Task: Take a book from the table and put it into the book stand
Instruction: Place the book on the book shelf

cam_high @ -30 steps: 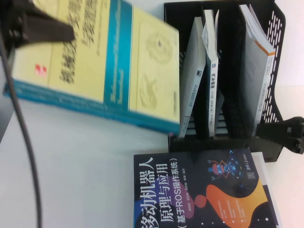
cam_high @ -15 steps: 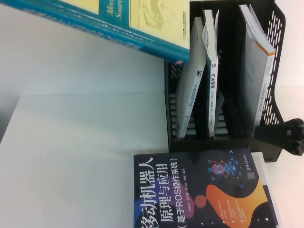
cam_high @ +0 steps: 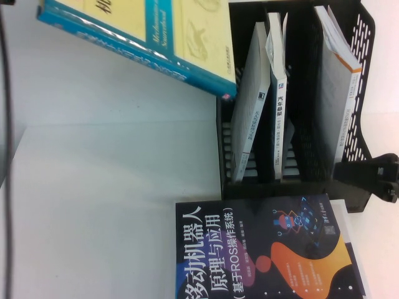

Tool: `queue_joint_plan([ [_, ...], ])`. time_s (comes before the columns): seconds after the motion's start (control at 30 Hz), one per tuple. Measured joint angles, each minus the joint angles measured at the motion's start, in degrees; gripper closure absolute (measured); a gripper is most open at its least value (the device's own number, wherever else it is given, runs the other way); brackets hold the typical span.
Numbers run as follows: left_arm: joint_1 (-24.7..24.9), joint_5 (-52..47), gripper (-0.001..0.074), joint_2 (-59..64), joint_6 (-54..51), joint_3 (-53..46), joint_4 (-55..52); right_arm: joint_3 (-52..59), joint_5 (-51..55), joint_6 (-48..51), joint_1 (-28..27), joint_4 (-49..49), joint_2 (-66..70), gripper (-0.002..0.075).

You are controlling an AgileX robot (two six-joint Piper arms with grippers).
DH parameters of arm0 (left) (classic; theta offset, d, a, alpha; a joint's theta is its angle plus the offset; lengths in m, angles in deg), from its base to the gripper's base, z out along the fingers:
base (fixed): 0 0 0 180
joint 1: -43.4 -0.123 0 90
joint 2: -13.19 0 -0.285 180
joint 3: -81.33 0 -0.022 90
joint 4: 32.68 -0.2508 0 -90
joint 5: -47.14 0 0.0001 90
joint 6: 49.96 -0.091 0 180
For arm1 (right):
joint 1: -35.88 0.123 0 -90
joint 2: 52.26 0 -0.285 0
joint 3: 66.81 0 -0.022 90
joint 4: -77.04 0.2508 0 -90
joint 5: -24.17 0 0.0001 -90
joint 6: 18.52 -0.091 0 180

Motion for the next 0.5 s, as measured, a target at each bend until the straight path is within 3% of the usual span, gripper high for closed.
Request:
queue_joint_plan([
  [0.5,15.0,3.8,0.0540,4.4,5.3,0.1,-17.7,0.0,1.7,0.0,0.0,0.0,0.0,0.0722],
])
